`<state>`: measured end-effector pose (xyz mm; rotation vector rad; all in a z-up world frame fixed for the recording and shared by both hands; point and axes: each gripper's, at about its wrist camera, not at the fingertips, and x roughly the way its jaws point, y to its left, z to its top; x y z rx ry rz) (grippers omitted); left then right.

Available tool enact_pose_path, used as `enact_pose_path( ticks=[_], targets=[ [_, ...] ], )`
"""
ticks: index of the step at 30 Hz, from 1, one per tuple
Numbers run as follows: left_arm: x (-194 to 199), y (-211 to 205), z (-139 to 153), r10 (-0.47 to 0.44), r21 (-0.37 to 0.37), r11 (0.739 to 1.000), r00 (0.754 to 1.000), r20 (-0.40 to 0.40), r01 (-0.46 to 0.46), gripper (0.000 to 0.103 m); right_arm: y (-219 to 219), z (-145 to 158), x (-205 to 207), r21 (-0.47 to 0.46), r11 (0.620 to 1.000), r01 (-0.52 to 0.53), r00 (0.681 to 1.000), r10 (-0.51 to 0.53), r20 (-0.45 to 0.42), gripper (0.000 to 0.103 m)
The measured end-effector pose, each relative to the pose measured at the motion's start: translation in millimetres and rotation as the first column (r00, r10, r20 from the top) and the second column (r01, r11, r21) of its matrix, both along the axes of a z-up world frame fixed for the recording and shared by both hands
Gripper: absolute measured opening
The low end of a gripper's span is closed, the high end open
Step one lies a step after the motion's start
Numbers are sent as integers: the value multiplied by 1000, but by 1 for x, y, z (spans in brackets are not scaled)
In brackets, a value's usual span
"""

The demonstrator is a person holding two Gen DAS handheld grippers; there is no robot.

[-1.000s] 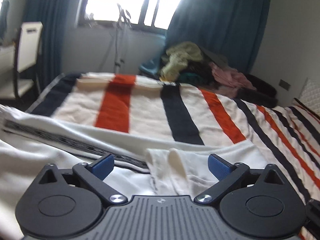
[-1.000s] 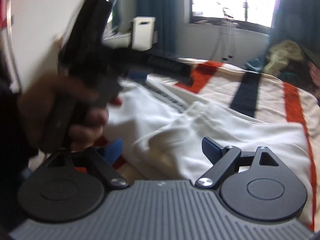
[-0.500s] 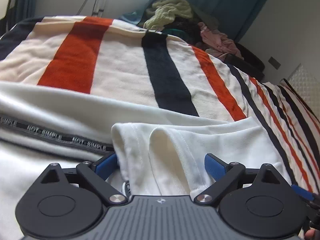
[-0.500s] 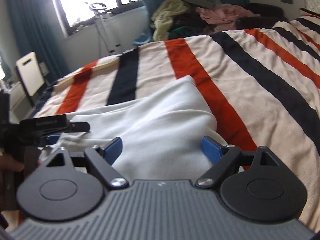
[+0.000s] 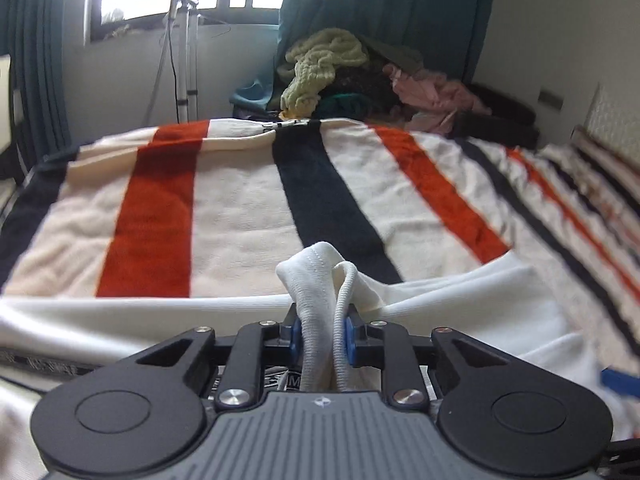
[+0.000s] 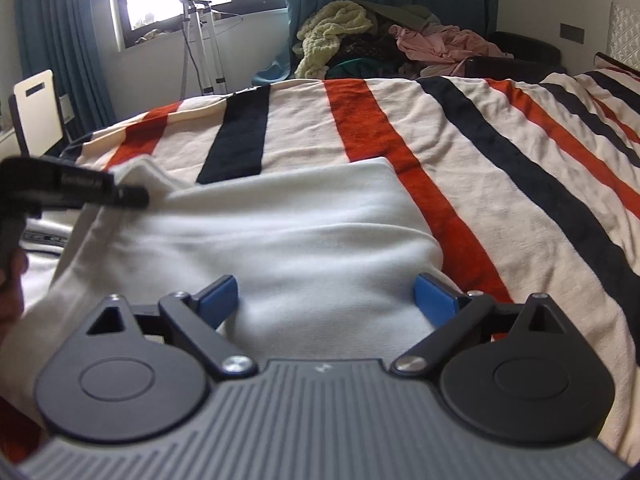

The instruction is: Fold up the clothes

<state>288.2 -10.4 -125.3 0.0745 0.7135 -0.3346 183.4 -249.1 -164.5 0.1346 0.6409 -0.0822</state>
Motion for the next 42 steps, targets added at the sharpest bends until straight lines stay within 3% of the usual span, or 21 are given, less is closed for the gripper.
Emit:
enact_pose_path(
  ticks=[3, 6, 7, 9, 13, 16, 19, 25, 32, 37, 42],
  targets=[
    [-7, -10, -18, -5, 96, 995, 1000, 12, 4, 24, 3, -2, 2, 3, 1000, -21, 1000, 21, -7, 97],
    [-18, -10, -23, -6, 137, 991, 999, 35, 1, 37, 4, -5, 4, 9, 1000, -27, 999, 28, -16, 97],
    [-21, -8, -22, 7, 130, 991, 1000, 21, -9, 46, 4, -6, 4, 12, 1000, -28, 999, 28, -17, 97],
    [-30, 0, -14, 45, 103, 994, 999, 18, -46, 53, 2, -6, 3, 24, 999, -29, 999, 30, -13, 97],
    [-58, 9, 5, 99, 75, 992, 994, 51, -103, 88, -1, -6, 2, 33, 999, -38, 999, 38, -10, 97],
    [-87, 12, 23, 122, 74, 989, 987, 106, -130, 90, 5, -5, -1, -8, 998, -67, 998, 66, -14, 97],
    [-128, 9, 36, 66, 65, 995, 984, 166, -77, 100, 4, 0, -8, 7, 996, -86, 996, 86, 0, 96],
    [-206, -4, 48, 28, 135, 989, 966, 256, -64, 102, -11, 15, -31, 111, 990, -91, 994, 84, 63, 95],
    [-275, 19, 64, 107, 81, 987, 943, 314, -139, 103, -16, 42, -74, 60, 995, -75, 988, 66, 141, 95],
    [-276, 45, 61, 175, 21, 982, 945, 278, -188, 103, -25, 56, -109, 93, 994, -59, 973, 37, 226, 95],
    [-254, 54, 53, 228, 32, 969, 942, 247, -243, 103, -14, 55, -103, 50, 995, -86, 966, 71, 248, 95]
  ],
)
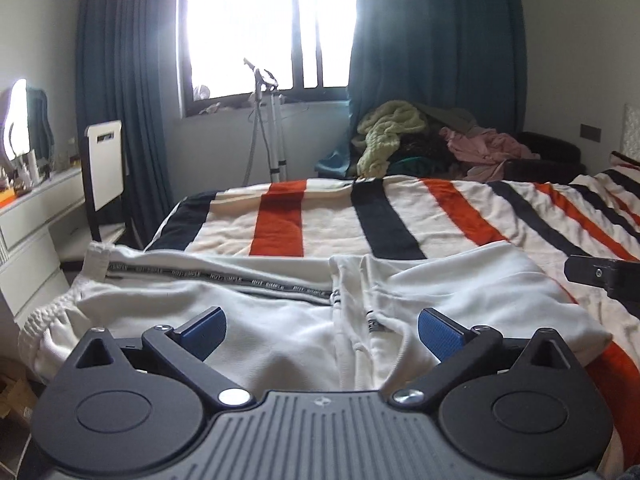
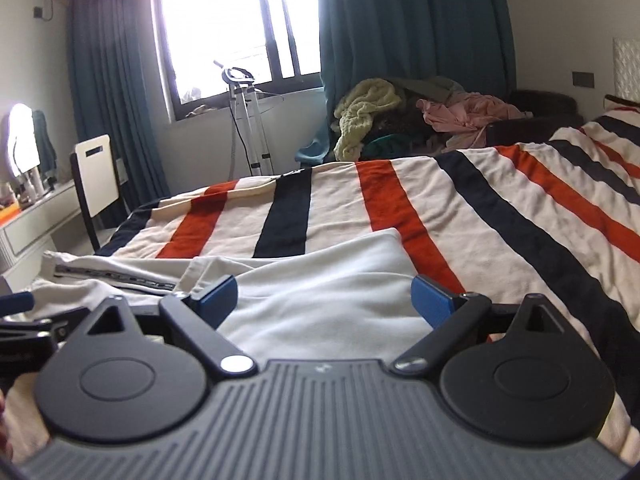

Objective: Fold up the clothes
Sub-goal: 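Grasp the sweatpants waistband with the left gripper and lift it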

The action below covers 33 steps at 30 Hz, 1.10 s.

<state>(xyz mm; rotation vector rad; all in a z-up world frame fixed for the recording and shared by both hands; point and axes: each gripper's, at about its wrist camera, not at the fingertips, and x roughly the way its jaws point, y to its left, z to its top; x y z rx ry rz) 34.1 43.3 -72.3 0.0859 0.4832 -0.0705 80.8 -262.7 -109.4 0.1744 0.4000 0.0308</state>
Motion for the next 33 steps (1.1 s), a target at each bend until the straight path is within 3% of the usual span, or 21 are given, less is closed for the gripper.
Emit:
enact_pose_path(
  ticks=[4, 6, 8, 12, 15, 17, 19, 23, 26, 28, 29, 31, 32, 33],
  targets=[
    [14, 27, -5, 91, -111, 989, 992, -83, -100, 103, 8, -8, 10, -11, 1000, -12, 999, 11, -36, 95],
    [25, 49, -11, 180, -178, 963, 973, -144, -204, 103, 9, -10, 10, -11, 1000, -9, 999, 9, -46, 95],
    [29, 74, -21, 249, -264, 917, 945, -212, -300, 103, 6, -11, 9, -2, 1000, 3, 999, -3, -50, 95],
    [24, 116, -41, 299, -414, 800, 887, -351, -434, 103, 3, -14, 11, 12, 1000, 22, 997, -21, -76, 95],
    [24, 142, -48, 347, -468, 717, 847, -403, -516, 103, 2, -16, 12, 21, 999, 29, 995, -27, -92, 95],
    [28, 162, -53, 380, -505, 641, 811, -445, -578, 103, 0, -17, 12, 31, 999, 30, 995, -27, -96, 95],
    [29, 183, -60, 406, -569, 541, 785, -469, -620, 103, 0, -17, 12, 36, 999, 28, 995, -24, -99, 95],
    [44, 217, -77, 434, -628, 378, 729, -529, -681, 103, -1, -18, 13, 56, 998, 22, 994, -16, -106, 95],
    [55, 238, -83, 439, -638, 293, 693, -572, -712, 103, 0, -18, 13, 58, 998, 14, 994, -8, -105, 95],
    [55, 247, -80, 436, -664, 251, 695, -572, -704, 102, 1, -19, 14, 51, 999, 13, 994, -8, -107, 95],
    [55, 249, -76, 437, -684, 258, 714, -547, -682, 98, 1, -19, 14, 52, 999, 15, 994, -9, -109, 95],
    [58, 250, -64, 434, -684, 344, 755, -492, -643, 87, 0, -20, 14, 53, 998, 18, 994, -12, -112, 95],
    [61, 250, -59, 428, -672, 388, 769, -474, -631, 87, 0, -20, 14, 54, 998, 19, 993, -13, -114, 95],
    [63, 253, -58, 402, -680, 392, 780, -479, -619, 87, -1, -21, 15, 58, 998, 20, 993, -13, -117, 95]
  ],
)
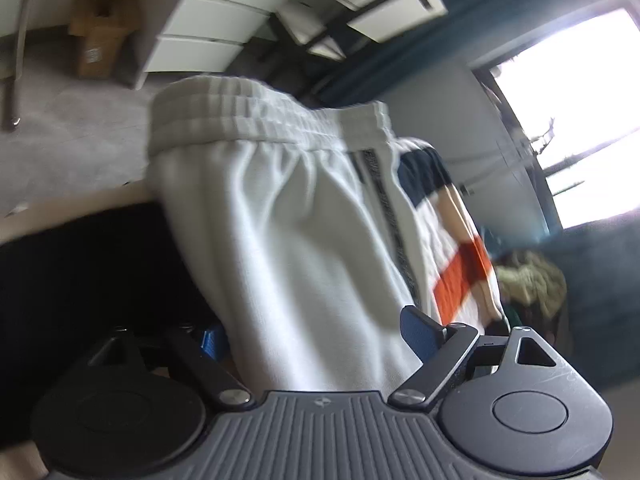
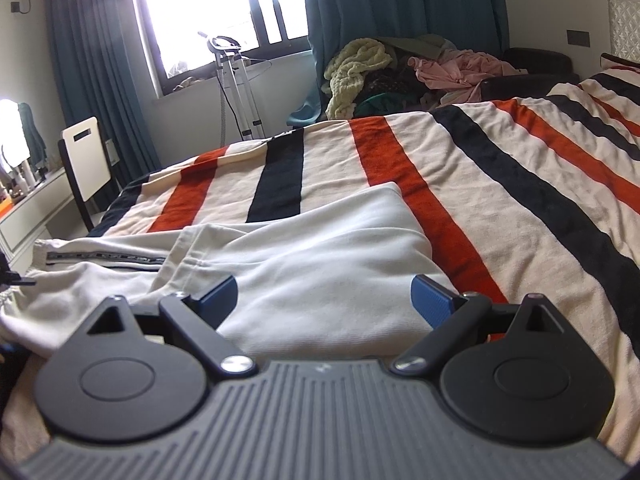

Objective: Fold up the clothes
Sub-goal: 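Grasp the sweatpants waistband with the left gripper and lift it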

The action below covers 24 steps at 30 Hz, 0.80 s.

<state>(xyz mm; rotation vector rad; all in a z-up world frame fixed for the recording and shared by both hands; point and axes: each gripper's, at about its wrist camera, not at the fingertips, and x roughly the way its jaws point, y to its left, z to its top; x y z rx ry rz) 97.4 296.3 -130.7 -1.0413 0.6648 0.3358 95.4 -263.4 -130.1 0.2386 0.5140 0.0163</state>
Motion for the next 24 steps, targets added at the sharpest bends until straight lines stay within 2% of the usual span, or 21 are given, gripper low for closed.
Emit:
enact_pose_path(
  ticks=[3, 6, 8, 10, 11, 14, 16, 18, 19, 21, 24],
  targets=[
    [8, 24, -9, -21, -97, 995, 1000, 19, 23, 86, 1, -1, 3, 13, 1000, -8, 1000, 8, -9, 95],
    [12, 50, -21, -23, -117, 993, 999, 31, 26, 81, 5, -4, 7, 15, 1000, -20, 1000, 20, -23, 95],
    [10, 60, -33, -2, -137, 990, 999, 33, 6, 71, 10, -7, 9, -1, 1000, -23, 999, 23, -29, 95],
    [11, 72, -40, 30, -137, 990, 998, 54, -22, 62, 17, -9, 13, -23, 999, -26, 999, 26, -34, 95],
    [14, 79, -41, 39, -96, 995, 998, 58, -33, 58, 20, -11, 15, -37, 999, -29, 999, 28, -36, 95],
    [23, 87, -50, 63, -77, 995, 995, 82, -57, 53, 36, -17, 25, -90, 994, -57, 998, 54, -36, 95],
    [28, 75, -43, 35, 39, 999, 997, 75, -38, 49, 47, -23, 32, -129, 988, -83, 996, 78, -46, 95],
    [33, 61, -34, 7, 155, 988, 998, 68, -18, 45, 55, -33, 41, -157, 983, -100, 992, 86, -96, 95],
    [37, 54, -27, -5, 207, 978, 998, 69, -9, 39, 57, -41, 47, -155, 982, -106, 987, 85, -139, 95],
    [41, 38, -14, -42, 307, 951, 996, 80, 15, 36, 57, -54, 55, -149, 982, -115, 977, 85, -197, 96],
    [56, 17, -1, -98, 410, 911, 987, 125, 39, 28, 57, -54, 54, -150, 982, -115, 978, 85, -192, 96]
  ],
)
